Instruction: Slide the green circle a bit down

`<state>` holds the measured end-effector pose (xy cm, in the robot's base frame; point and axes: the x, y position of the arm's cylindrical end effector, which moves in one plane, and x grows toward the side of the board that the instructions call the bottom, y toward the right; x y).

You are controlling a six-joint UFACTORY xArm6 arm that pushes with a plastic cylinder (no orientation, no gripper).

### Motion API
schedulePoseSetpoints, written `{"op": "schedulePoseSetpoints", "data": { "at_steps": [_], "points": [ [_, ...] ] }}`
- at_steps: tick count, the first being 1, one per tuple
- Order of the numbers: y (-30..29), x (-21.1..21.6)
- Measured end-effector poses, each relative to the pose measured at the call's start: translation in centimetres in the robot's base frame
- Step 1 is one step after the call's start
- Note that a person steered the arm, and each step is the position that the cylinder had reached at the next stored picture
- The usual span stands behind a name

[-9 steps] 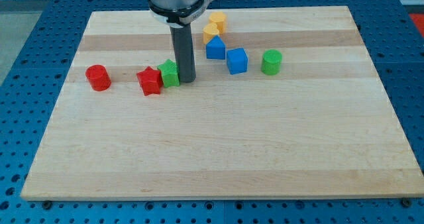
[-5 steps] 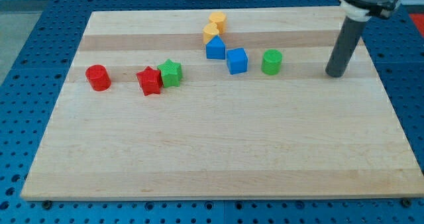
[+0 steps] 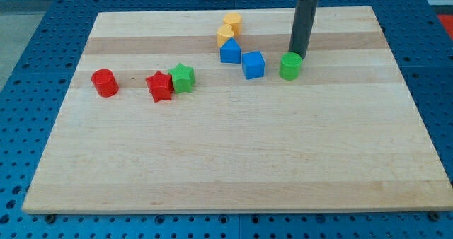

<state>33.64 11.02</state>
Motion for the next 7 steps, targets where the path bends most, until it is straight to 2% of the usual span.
{"op": "schedulePoseSetpoints", "data": {
  "at_steps": [2, 6, 7],
  "points": [
    [-2.4, 1.5],
    [-2.5, 5.8],
    [1.4, 5.8]
  ]
}}
